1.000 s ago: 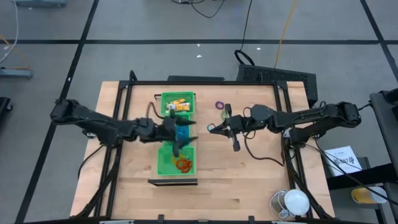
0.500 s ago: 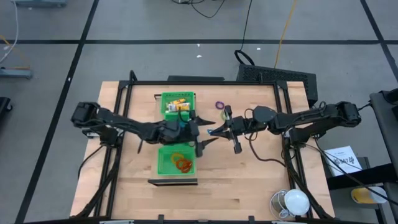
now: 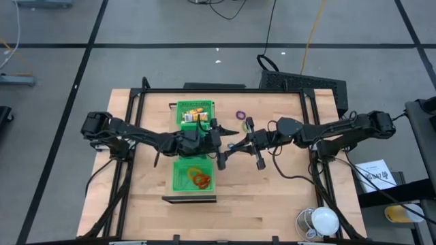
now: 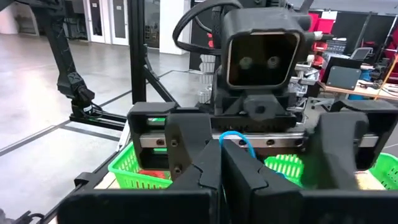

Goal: Pick & Place Office Desk Supplies
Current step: Put the blue rubber band into the center green bin on the shelf, then put the purple spring rubber band into the bottom green bin on the shelf

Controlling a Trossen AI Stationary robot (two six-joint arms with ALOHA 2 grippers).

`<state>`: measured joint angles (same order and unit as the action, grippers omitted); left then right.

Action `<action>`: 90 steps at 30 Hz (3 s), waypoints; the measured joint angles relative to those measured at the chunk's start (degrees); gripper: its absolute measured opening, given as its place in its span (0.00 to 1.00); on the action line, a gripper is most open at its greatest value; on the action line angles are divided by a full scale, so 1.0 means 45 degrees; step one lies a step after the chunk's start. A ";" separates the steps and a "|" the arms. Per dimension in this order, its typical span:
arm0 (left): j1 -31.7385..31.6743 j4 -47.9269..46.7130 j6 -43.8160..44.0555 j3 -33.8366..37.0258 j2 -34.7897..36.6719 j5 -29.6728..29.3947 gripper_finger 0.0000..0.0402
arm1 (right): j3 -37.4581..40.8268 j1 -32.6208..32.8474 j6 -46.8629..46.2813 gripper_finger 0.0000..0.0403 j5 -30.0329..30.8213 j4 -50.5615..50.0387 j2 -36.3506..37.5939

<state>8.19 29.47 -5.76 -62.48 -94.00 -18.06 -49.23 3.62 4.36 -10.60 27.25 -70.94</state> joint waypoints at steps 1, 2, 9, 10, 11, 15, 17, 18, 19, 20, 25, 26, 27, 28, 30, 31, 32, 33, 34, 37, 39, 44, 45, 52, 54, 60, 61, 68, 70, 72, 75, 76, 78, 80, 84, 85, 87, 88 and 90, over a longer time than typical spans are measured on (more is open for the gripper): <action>0.0034 0.0011 -0.0002 0.0000 -0.0010 0.0000 0.65 | 0.0000 0.0000 0.0000 0.00 -0.0003 -0.0024 0.0000; 0.0059 0.0040 -0.0052 0.0000 -0.0024 0.0004 0.62 | 0.0000 0.0000 0.0000 0.00 -0.0003 -0.0031 0.0000; 0.0213 0.0143 -0.0462 0.0000 -0.0024 0.0070 0.35 | 0.0000 -0.0005 0.0146 0.00 0.0016 -0.0062 0.0005; 0.0212 0.0147 -0.0462 0.0000 -0.0020 0.0076 0.31 | 0.0000 -0.0009 0.0154 0.00 0.0020 -0.0057 0.0010; 0.0208 0.0150 -0.0462 0.0000 -0.0024 0.0072 0.27 | 0.0000 -0.0016 0.0178 0.00 0.0035 -0.0056 0.0010; 0.0223 0.0121 -0.0462 0.0000 -0.0024 0.0150 0.13 | 0.0000 -0.0019 0.0011 0.01 0.0065 -0.0112 0.0010; 0.0208 0.0112 -0.0467 0.0000 -0.0020 0.0469 0.06 | 0.0000 -0.0019 -0.0197 0.03 0.0055 -0.0130 0.0010; 0.0192 0.0030 -0.0467 0.0000 0.0042 0.0739 0.03 | 0.0000 -0.0015 -0.0198 0.06 0.0015 -0.0167 0.0019; 0.0181 -0.0065 -0.0469 0.0005 0.0106 0.0944 0.02 | 0.0000 -0.0007 -0.0146 0.08 -0.0003 -0.0179 0.0043; 0.0160 -0.0047 -0.0452 0.0005 0.0137 0.1109 0.02 | -0.0003 -0.0001 -0.0108 0.12 -0.0024 -0.0181 0.0114; 0.0141 -0.0687 -0.0329 0.0005 0.0803 0.1170 0.02 | -0.0005 0.0000 -0.0067 0.30 0.0463 -0.0648 0.0799; 0.0116 -0.1027 -0.0315 0.0000 0.1015 0.1210 0.02 | -0.0005 0.0000 -0.0068 0.33 0.0669 -0.0980 0.1040; 0.0100 -0.1497 -0.0250 0.0005 0.1243 0.1230 0.01 | 0.0000 -0.0014 -0.0058 0.36 0.0734 -0.1256 0.1251; 0.0101 -0.1772 -0.0167 0.0005 0.1450 0.1238 0.01 | -0.0002 -0.0041 -0.0063 0.38 0.0781 -0.1509 0.1477; 0.0101 -0.2277 0.0013 0.0005 0.1977 0.1243 0.02 | 0.0000 -0.0053 -0.0158 0.42 0.1070 -0.2298 0.1902; 0.0101 -0.2643 0.0059 0.0005 0.2261 0.1243 0.02 | 0.0000 -0.0053 -0.0175 0.44 0.1189 -0.2517 0.2088; 0.0114 -0.2969 0.0074 0.0005 0.2502 0.1243 0.02 | 0.0000 -0.0053 -0.0189 0.45 0.1394 -0.2845 0.2270; 0.0137 -0.3310 0.0089 0.0005 0.2707 0.1240 0.01 | 0.0000 -0.0053 -0.0189 0.46 0.1497 -0.3235 0.2460; 0.0140 -0.3777 0.0129 0.0000 0.2918 0.1238 0.01 | 0.0000 -0.0053 -0.0194 0.46 0.1686 -0.3482 0.2583; 0.0140 -0.5007 0.0599 0.0005 0.3326 0.1200 0.02 | 0.0000 -0.0053 -0.0199 0.47 0.1755 -0.4199 0.2828; 0.0190 -0.5930 0.1034 0.0005 0.3554 0.0737 0.01 | 0.0000 -0.0053 -0.0238 0.47 0.1760 -0.4307 0.2890; 0.0401 -0.6030 0.1836 0.1088 0.3940 -0.0636 0.01 | 0.0000 -0.0053 -0.0165 0.44 0.1765 -0.4628 0.2929; 0.0434 -0.5899 0.2014 0.1385 0.4087 -0.0745 0.01 | 0.0000 -0.0053 -0.0140 0.43 0.1765 -0.4654 0.2924; 0.0466 -0.4639 0.3318 0.4109 0.6262 -0.1895 0.01 | 0.0001 -0.0053 -0.0111 0.42 0.1768 -0.4822 0.2925; 0.0470 -0.3752 0.3450 0.4885 0.6883 -0.1895 0.01 | 0.0003 -0.0053 -0.0102 0.42 0.1765 -0.4818 0.2929; 0.0470 -0.2909 0.4800 0.5863 0.7469 -0.1653 0.03 | 0.0005 -0.0053 -0.0102 0.42 0.1765 -0.4790 0.2929; 0.0470 -0.2931 0.4898 0.5863 0.7466 -0.1652 0.03 | 0.0005 -0.0053 -0.0102 0.42 0.1765 -0.4790 0.2928; 0.0446 -0.2866 0.5056 0.5863 0.7466 -0.1591 0.06 | 0.0010 -0.0053 -0.0129 0.42 0.1770 -0.4790 0.2929; 0.0436 -0.2866 0.5075 0.5863 0.7466 -0.1335 0.11 | 0.0010 -0.0053 -0.0136 0.42 0.1770 -0.4790 0.2929; 0.0441 -0.2866 0.5098 0.5863 0.7466 -0.1128 0.18 | 0.0010 -0.0053 -0.0133 0.42 0.1772 -0.4790 0.2926; 0.0436 -0.2929 0.5354 0.5863 0.7461 -0.1080 0.32 | 0.0010 -0.0053 -0.0116 0.42 0.1774 -0.4790 0.2929; 0.0431 -0.2968 0.5361 0.5863 0.7461 -0.1088 0.36 | 0.0010 -0.0053 -0.0111 0.42 0.1774 -0.4790 0.2929; 0.0422 -0.3011 0.5311 0.5863 0.7461 -0.1093 0.44 | 0.0010 -0.0053 -0.0106 0.42 0.1774 -0.4790 0.2929; 0.0402 -0.2954 0.5200 0.5863 0.7461 -0.1143 0.51 | 0.0010 -0.0053 -0.0106 0.42 0.1777 -0.4790 0.2924; 0.0320 -0.3074 0.4549 0.5858 0.7963 -0.1120 0.61 | 0.0010 -0.0053 -0.0108 0.42 0.1909 -0.4865 0.2924; 0.0320 -0.3287 0.4344 0.5858 0.8362 -0.1104 0.63 | 0.0010 -0.0053 -0.0114 0.42 0.2138 -0.4929 0.2924; 0.0329 -0.3783 0.4070 0.5836 0.9350 -0.1108 0.65 | 0.0010 -0.0053 -0.0134 0.42 0.2776 -0.5085 0.2924; 0.0330 -0.4094 0.3958 0.5829 0.9810 -0.1109 0.66 | 0.0010 -0.0053 -0.0126 0.42 0.3148 -0.5173 0.2919; 0.0330 -0.5073 0.3717 0.5829 1.0734 -0.1167 0.67 | 0.0130 -0.0053 -0.0112 0.42 0.4054 -0.5091 0.2919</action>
<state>9.67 6.65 10.97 -36.25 -45.69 -23.32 -48.65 3.38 3.85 7.65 4.34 -57.80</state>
